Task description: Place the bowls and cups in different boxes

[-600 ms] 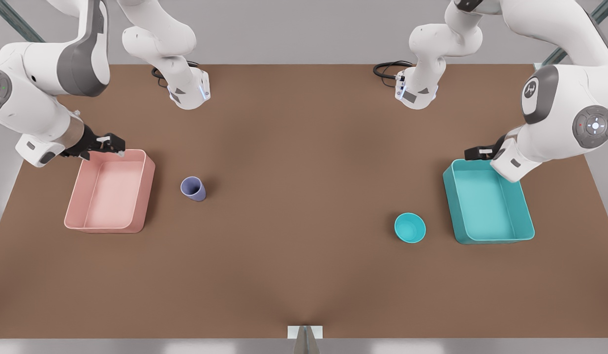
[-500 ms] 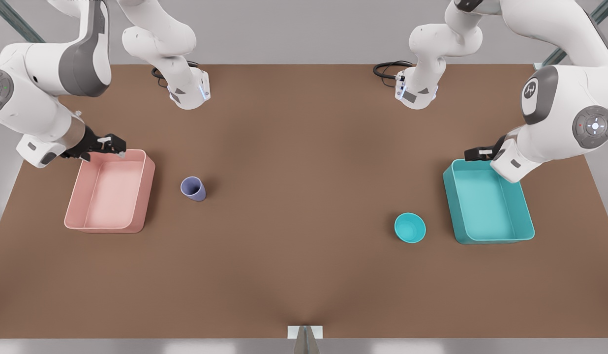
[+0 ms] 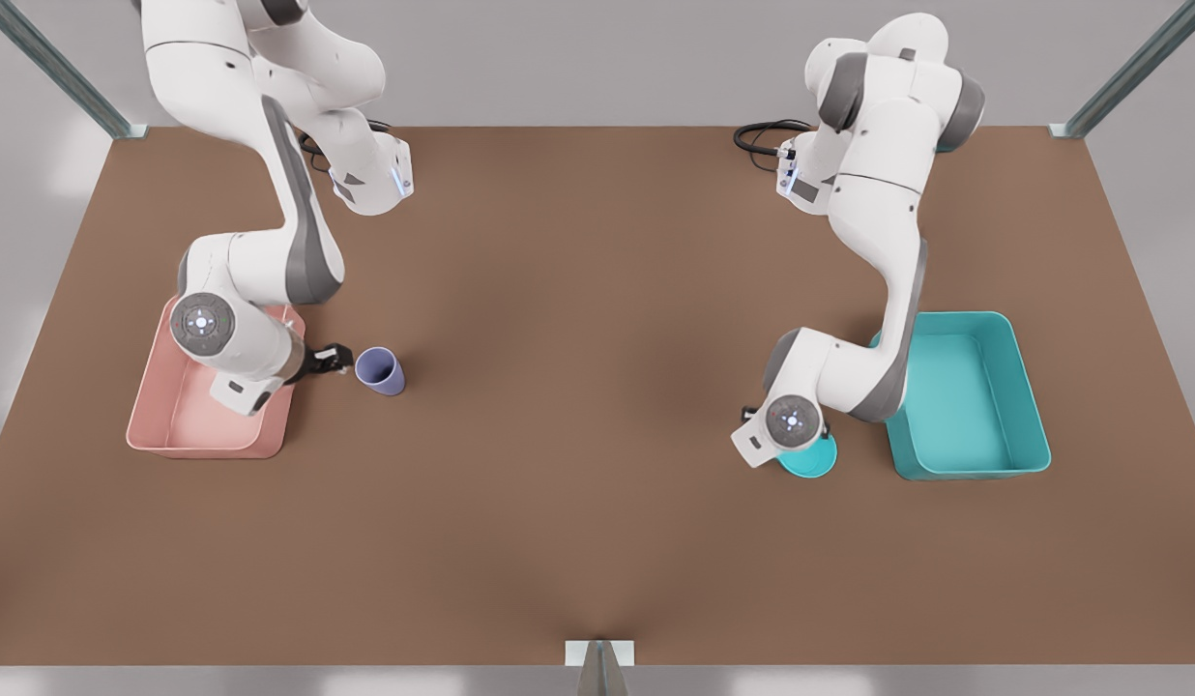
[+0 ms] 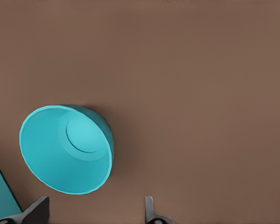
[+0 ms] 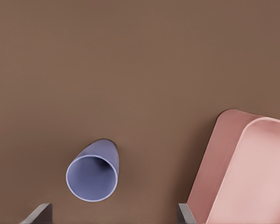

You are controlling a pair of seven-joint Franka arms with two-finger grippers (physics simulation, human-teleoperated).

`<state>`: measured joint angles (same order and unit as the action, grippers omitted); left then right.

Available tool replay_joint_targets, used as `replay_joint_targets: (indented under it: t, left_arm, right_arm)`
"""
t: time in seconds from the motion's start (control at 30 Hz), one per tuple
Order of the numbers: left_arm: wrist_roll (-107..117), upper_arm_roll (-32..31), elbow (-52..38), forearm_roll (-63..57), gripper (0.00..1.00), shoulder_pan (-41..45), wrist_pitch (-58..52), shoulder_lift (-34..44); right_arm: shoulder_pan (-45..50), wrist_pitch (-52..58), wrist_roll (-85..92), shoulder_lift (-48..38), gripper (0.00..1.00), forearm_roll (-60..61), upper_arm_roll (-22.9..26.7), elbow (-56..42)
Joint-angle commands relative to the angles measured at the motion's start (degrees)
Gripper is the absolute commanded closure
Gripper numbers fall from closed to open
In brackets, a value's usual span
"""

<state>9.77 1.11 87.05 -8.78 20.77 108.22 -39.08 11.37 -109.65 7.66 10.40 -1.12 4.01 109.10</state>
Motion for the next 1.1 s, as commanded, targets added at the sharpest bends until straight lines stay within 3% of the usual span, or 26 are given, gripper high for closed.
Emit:
replay_joint_targets:
  t: [0.0, 0.17, 0.47, 0.5, 0.53, 0.57, 0.6, 0.67, 0.77, 0.9, 1.07]
  left_arm:
    - [3.06, 0.03, 1.63, -0.8, 0.0, -0.03, 14.21, -0.03]
    - [3.06, 0.03, 3.31, -1.24, 0.0, 0.32, 14.74, -1.53]
    - [3.23, 0.91, 4.8, -1.33, 0.0, -0.3, 14.48, -3.81]
    - [3.41, 0.91, 4.8, -2.74, 0.1, -0.3, 14.65, -4.08]
    - [3.41, 0.91, 4.71, -2.74, 0.32, -0.3, 14.65, -4.34]
    - [3.5, 0.91, 4.71, -2.74, 0.46, -0.3, 14.65, -4.43]
    - [3.76, 0.91, 4.71, -2.65, 0.57, -0.47, 14.65, -4.51]
    - [6.57, 0.91, 4.45, -2.56, 0.69, -0.47, 14.74, -4.51]
    - [6.84, 0.91, 4.27, -1.51, 0.79, -0.56, 14.74, -4.43]
    - [6.66, 0.91, 3.31, -1.51, 0.79, -0.47, 12.9, -3.11]
    - [6.49, 2.5, 1.9, -1.68, 0.79, -4.77, -7.05, 6.82]
  right_arm:
    - [-0.04, -13.74, 0.69, -1.26, 0.0, 0.15, 0.12, 3.66]
    - [-0.03, -25.34, 0.69, -2.57, 0.0, 0.15, 0.12, 13.77]
    - [-0.04, -27.37, 0.69, -1.52, 0.0, 0.24, 0.12, 18.96]
    - [-0.04, -27.37, 0.69, -1.52, 0.0, 0.24, 0.12, 19.66]
    - [-0.04, -27.37, 0.69, -1.34, 0.0, 0.24, 0.12, 20.37]
    - [-0.04, -27.89, 0.69, -1.26, 0.0, 0.24, 0.12, 21.24]
    - [-0.04, -27.98, 0.69, -1.26, 0.0, 0.24, 0.12, 21.6]
    - [-0.21, -27.98, 0.69, -1.17, 0.0, 0.24, 0.12, 22.3]
    - [-0.21, -27.98, 0.69, 0.59, 0.0, 0.24, 0.12, 22.74]
    - [-0.21, -29.04, 0.69, 2.96, 0.0, 0.24, 0.12, 22.65]
    - [-0.3, -30.44, 0.69, 4.72, 0.0, 0.24, 0.03, 22.56]
